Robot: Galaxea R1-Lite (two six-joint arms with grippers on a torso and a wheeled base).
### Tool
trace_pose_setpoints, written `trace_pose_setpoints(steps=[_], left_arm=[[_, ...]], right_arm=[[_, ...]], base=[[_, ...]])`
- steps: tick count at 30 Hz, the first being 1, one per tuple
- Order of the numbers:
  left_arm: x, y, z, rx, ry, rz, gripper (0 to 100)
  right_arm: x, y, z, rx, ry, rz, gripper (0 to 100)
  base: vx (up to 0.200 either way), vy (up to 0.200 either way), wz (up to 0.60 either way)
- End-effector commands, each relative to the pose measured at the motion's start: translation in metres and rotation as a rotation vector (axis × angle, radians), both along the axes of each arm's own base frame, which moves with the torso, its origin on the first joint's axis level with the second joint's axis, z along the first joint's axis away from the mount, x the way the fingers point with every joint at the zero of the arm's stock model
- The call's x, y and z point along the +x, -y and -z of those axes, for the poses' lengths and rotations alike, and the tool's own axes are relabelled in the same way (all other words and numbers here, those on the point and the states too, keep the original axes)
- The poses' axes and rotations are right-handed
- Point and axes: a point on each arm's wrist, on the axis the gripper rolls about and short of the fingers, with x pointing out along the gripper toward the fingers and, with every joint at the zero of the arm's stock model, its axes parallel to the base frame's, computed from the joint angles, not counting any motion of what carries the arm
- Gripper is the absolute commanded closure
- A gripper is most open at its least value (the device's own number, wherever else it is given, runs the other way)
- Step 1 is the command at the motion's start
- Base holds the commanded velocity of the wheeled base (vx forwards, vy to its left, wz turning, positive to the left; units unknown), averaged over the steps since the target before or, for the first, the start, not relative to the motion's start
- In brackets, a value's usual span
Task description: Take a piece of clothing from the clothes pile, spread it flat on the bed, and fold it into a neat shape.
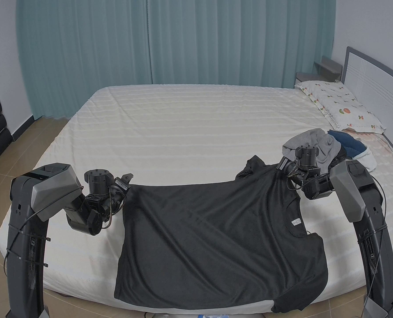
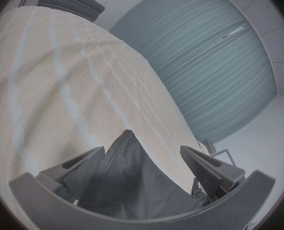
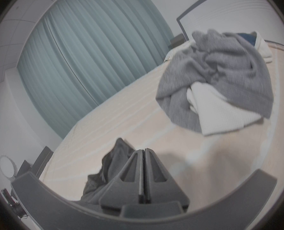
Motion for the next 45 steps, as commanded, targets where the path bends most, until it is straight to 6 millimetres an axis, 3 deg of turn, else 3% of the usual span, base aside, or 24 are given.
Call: trace_pose_setpoints(steps=[1, 23, 24, 28, 36, 40, 43, 45], left_arm=[[0.000, 0.000, 0.000, 0.000, 0.000, -0.001, 0], [0.003, 0.000, -0.002, -0.001, 0.011, -0.001, 0], [0.003, 0.000, -0.002, -0.002, 0.012, -0.001, 0], [0.004, 0.001, -0.004, -0.003, 0.020, -0.001, 0], [0.009, 0.001, -0.011, -0.004, 0.041, 0.000, 0], [0.012, 0.002, -0.014, 0.031, 0.039, 0.019, 0], [0.015, 0.002, -0.017, 0.085, 0.036, 0.036, 0], [0.023, 0.002, -0.020, 0.147, 0.034, 0.059, 0]], right_arm=[[0.010, 0.006, -0.003, -0.005, 0.056, 0.043, 100], [0.011, 0.012, 0.018, -0.078, 0.092, 0.027, 100], [0.011, 0.011, 0.018, -0.078, 0.092, 0.026, 0], [0.007, 0.006, 0.016, -0.079, 0.086, 0.014, 0], [-0.020, 0.019, -0.021, -0.078, 0.087, 0.028, 0], [-0.056, 0.035, -0.049, 0.004, 0.065, 0.072, 0], [-0.076, 0.040, -0.055, 0.060, 0.042, 0.074, 0], [-0.108, 0.049, -0.058, 0.131, 0.003, 0.081, 0]], base=[[0.000, 0.000, 0.00], [0.000, 0.000, 0.00], [0.000, 0.000, 0.00], [0.000, 0.000, 0.00], [0.000, 0.000, 0.00], [0.000, 0.000, 0.00], [0.000, 0.000, 0.00], [0.000, 0.000, 0.00]])
